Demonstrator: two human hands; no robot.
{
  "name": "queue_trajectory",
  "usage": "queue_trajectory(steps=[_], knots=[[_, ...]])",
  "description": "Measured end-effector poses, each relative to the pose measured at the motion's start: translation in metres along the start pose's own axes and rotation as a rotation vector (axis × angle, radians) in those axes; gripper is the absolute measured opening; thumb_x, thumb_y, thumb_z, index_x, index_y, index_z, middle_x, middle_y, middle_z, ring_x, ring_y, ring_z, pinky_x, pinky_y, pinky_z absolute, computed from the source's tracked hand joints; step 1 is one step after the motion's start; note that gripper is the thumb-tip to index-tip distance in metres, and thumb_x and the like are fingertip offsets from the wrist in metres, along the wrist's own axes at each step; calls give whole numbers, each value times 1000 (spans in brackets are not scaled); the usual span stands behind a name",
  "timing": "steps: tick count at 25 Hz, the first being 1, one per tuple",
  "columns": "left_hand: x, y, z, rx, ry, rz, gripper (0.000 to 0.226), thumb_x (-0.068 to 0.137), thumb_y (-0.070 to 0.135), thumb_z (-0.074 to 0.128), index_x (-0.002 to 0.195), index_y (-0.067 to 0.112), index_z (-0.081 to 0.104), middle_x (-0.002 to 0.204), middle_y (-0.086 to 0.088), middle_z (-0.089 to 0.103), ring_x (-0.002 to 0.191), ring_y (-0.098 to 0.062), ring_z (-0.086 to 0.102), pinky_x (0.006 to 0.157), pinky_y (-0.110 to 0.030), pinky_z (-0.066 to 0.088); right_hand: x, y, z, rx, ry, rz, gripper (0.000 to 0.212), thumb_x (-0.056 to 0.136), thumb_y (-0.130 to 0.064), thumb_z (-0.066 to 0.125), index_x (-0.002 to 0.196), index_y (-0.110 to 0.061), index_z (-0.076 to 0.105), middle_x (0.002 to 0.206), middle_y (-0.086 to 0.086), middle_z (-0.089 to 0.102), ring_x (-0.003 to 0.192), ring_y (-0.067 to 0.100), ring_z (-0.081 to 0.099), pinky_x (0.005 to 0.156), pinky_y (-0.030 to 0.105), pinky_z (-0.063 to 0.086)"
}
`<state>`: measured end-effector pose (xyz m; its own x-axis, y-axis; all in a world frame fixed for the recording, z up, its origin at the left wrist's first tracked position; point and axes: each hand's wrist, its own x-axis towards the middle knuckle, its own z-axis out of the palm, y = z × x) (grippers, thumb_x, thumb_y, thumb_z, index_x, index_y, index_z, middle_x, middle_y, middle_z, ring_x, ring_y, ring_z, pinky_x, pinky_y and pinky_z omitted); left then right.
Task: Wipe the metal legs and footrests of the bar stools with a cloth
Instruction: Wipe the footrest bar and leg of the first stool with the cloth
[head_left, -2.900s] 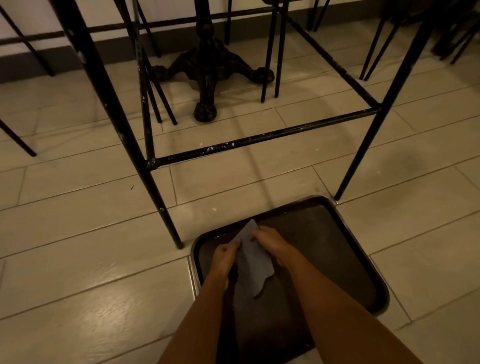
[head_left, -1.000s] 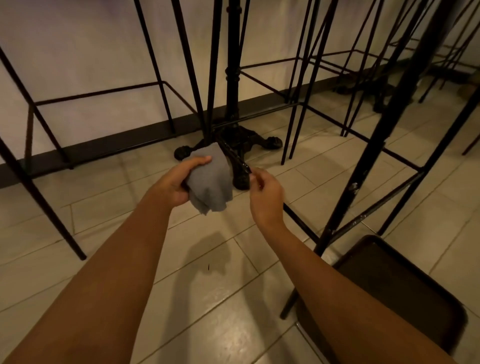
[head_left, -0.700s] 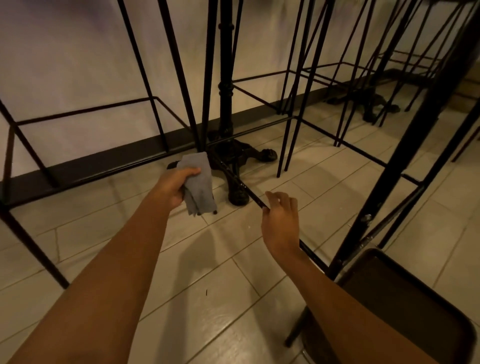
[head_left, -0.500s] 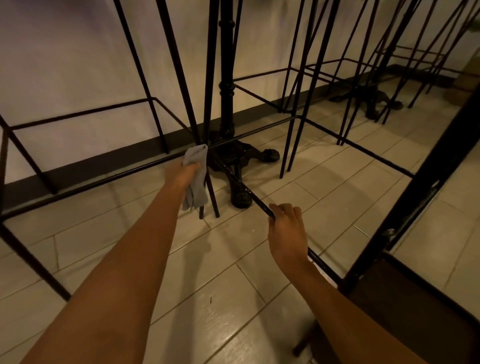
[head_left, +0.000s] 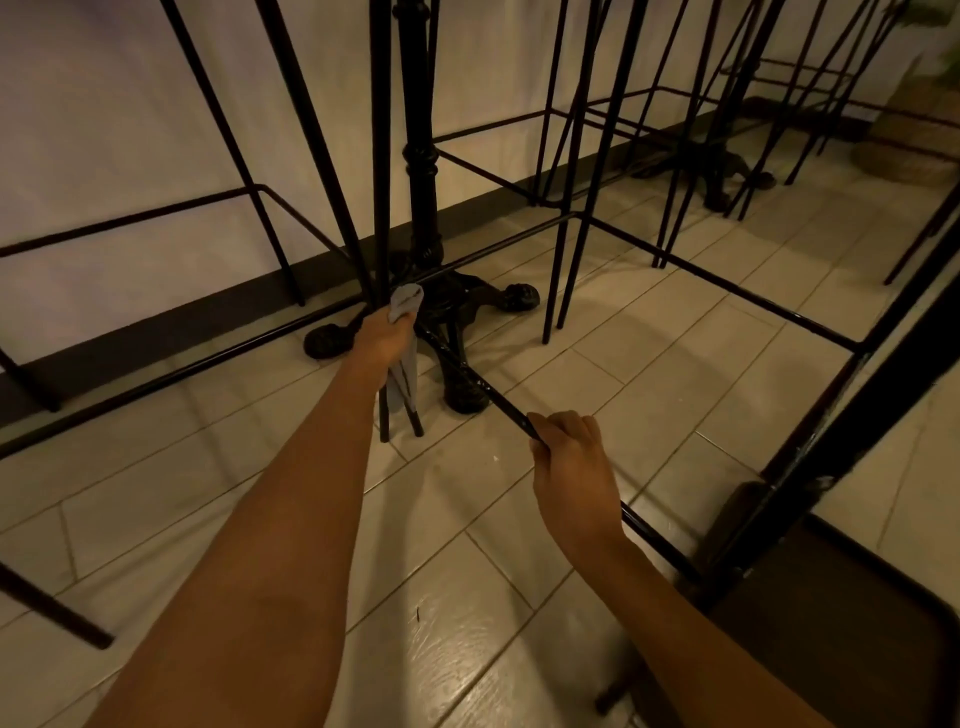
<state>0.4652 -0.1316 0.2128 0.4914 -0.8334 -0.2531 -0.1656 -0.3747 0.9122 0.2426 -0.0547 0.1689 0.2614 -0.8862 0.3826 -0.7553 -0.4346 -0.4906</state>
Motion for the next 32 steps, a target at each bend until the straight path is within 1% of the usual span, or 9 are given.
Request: queue_trajectory(steps=[2, 4, 13, 19, 21, 24, 27, 30, 32], knots=[[9, -3, 1, 7, -30, -52, 49, 92, 41, 47, 134, 17, 44, 133, -12, 50, 119, -28, 47, 104, -40, 39, -1, 0, 3, -10, 24, -19, 27, 82, 3, 62, 108, -1, 63, 91, 12, 62, 88, 25, 56, 69, 31, 55], [15, -5, 3, 16, -36, -50, 50, 91, 42, 48, 134, 19, 44, 133, -11, 49, 121, -28, 46, 105, -42, 37, -1, 0, 5, -22, 46, -35, 28, 79, 5, 64, 107, 0, 63, 88, 12, 63, 84, 25, 59, 66, 30, 56], [9, -5, 15, 223, 68, 78, 33, 95, 23, 45, 123, 7, 54, 127, -18, 54, 118, -30, 49, 102, -38, 39, 0, 4, 9, -67, 74, -52, 35, 70, 11, 69, 103, 0, 65, 85, 10, 65, 82, 25, 61, 62, 27, 55], [6, 3, 12, 393, 74, 138, 34, 97, 22, 42, 123, 2, 52, 124, -20, 55, 115, -32, 50, 95, -33, 39, 0, 3, 9, -98, 69, -44, 36, 67, 11, 71, 101, -1, 66, 85, 10, 65, 82, 25, 60, 64, 27, 53], [10, 1, 9, 399, 136, 199, 34, 97, 18, 40, 124, 1, 52, 124, -21, 54, 117, -31, 50, 96, -33, 38, -1, 2, 9, -91, 62, -42, 37, 68, 11, 70, 102, -1, 66, 86, 10, 65, 83, 25, 60, 65, 28, 53], [14, -6, 11, 380, 126, 259, 33, 94, 11, 44, 123, -5, 50, 126, -22, 52, 120, -32, 48, 103, -34, 37, -1, 3, 10, -83, 41, -39, 39, 69, 11, 68, 106, 0, 64, 89, 11, 65, 86, 25, 59, 67, 29, 55], [13, -12, 19, 361, 131, 286, 36, 91, 8, 49, 123, -8, 45, 130, -23, 45, 123, -31, 44, 103, -28, 34, -1, 3, 9, -72, 27, -35, 39, 71, 11, 66, 108, -1, 63, 91, 11, 64, 88, 25, 58, 69, 30, 55], [9, -12, 26, 329, 136, 241, 35, 91, 8, 50, 124, -1, 43, 132, -19, 40, 118, -26, 47, 92, -17, 36, 0, 2, 9, -70, 12, -32, 38, 73, 11, 65, 109, 0, 63, 92, 12, 64, 89, 26, 58, 70, 31, 56], [6, -12, 29, 367, 136, 261, 33, 91, 7, 50, 124, -1, 44, 132, -19, 40, 118, -27, 47, 93, -18, 36, 0, 2, 8, -75, -4, -29, 37, 74, 10, 64, 110, 1, 62, 94, 13, 64, 90, 27, 58, 70, 33, 56]])
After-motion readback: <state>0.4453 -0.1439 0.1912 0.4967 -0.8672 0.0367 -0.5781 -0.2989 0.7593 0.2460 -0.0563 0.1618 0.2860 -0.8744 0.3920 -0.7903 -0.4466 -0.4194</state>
